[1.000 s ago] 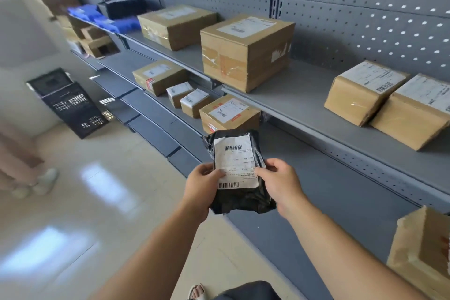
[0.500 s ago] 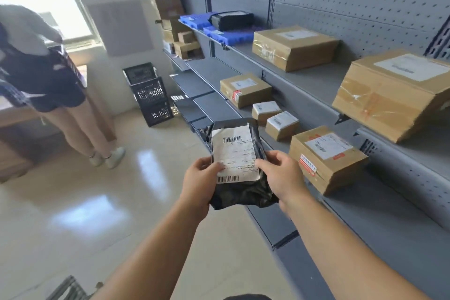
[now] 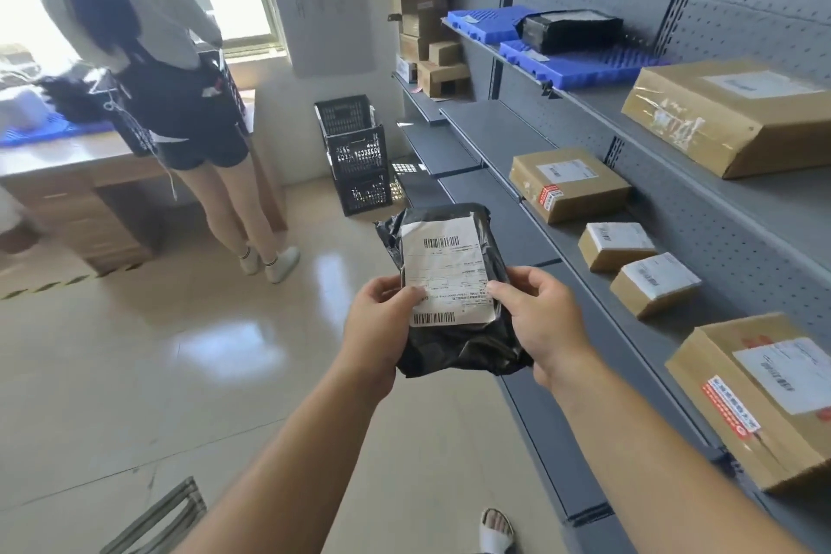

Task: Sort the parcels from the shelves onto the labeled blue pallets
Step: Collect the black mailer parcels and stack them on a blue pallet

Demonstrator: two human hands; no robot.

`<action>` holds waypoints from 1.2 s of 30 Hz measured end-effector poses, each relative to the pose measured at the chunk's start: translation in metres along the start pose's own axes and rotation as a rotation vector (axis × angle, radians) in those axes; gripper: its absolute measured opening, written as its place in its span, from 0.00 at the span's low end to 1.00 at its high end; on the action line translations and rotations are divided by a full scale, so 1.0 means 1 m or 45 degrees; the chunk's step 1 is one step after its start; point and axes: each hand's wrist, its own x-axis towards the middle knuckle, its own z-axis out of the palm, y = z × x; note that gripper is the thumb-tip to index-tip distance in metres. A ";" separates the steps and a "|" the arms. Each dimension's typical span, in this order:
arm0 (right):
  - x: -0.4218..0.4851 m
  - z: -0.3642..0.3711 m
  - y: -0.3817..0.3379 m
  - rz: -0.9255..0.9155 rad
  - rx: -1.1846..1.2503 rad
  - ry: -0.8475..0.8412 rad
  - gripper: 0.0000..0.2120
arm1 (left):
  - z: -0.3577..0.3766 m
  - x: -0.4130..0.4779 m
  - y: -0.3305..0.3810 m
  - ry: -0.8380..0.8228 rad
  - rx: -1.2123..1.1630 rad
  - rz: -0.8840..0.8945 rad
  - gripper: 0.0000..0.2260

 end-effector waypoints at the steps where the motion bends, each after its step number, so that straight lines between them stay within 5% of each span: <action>1: 0.014 0.006 -0.002 0.000 0.003 -0.016 0.03 | 0.000 0.012 0.005 0.010 -0.009 0.004 0.08; 22: 0.317 0.129 -0.089 -0.023 0.161 -0.319 0.06 | 0.040 0.273 0.139 0.226 -0.187 0.115 0.07; 36: 0.466 0.283 -0.135 -0.065 0.187 -0.079 0.08 | -0.014 0.478 0.248 0.039 -0.163 0.097 0.07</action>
